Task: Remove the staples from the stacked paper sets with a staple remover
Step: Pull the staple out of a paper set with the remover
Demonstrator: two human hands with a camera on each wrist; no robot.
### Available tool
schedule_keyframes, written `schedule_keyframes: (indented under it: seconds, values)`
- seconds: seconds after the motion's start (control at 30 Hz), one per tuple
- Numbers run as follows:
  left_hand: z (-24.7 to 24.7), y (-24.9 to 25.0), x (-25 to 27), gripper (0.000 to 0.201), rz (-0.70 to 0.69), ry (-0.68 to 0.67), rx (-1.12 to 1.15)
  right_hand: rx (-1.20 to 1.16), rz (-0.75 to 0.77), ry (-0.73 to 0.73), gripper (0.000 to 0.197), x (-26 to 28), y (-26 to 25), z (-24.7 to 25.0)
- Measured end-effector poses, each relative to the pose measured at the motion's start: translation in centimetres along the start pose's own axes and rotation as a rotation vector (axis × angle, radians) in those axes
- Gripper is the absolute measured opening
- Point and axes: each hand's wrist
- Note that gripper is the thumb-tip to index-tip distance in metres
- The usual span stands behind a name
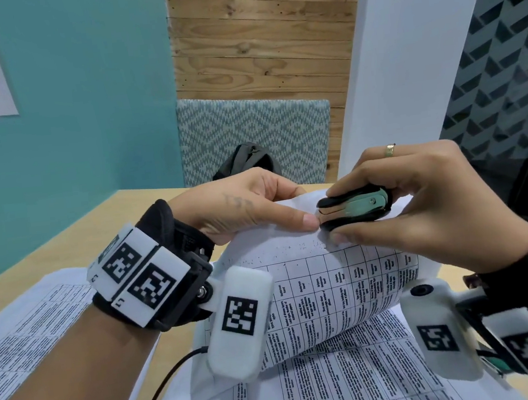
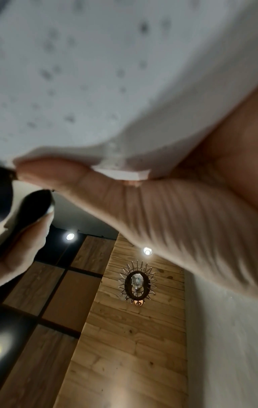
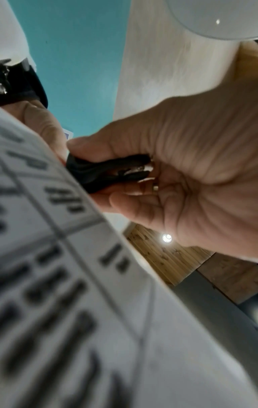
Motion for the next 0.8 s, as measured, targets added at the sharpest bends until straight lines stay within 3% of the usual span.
schedule_keyframes:
  seconds: [0.2,0.37,0.47,0.57,0.7,0.8]
  values:
    - [-0.8,-0.1,-0.2,0.017,-0.029,0.042,-0.041,0.034,-0.006,0.002,0.028,0.1,0.1,0.5]
    - [-0.9,-0.6,-0.7,0.049,-0.058,0.19,-0.214,0.207,0.031,-0.032,0.023,0.2,-0.2,0.3]
    - [0.1,-0.3,-0.3,0.063,-0.002,0.207,-0.275,0.136,-0.019,-0.039,0.024,0.4,0.2,1.5]
    - [0.7,0.1,0.0,0.07,0.032,0.218,-0.277,0.16,-0.022,-0.15,0.023,0.4,0.5,1.7]
    - [1.2,0.1,0.0,0.06,0.095,0.199,-0.242,0.265,-0.002,-0.321,0.029,0.3,0.4,0.8]
    - [1.5,0.0,-0.1,0.049,0.118,0.164,-0.141,0.288,-0.017,-0.344,0.036,0.4,0.3,1.0]
Point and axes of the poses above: each hand's wrist, its own x-axis away from the middle knuckle, its own z-axis out of the back of the hand, y = z × x, and after that the axes turned 15 degrees about x, right-handed
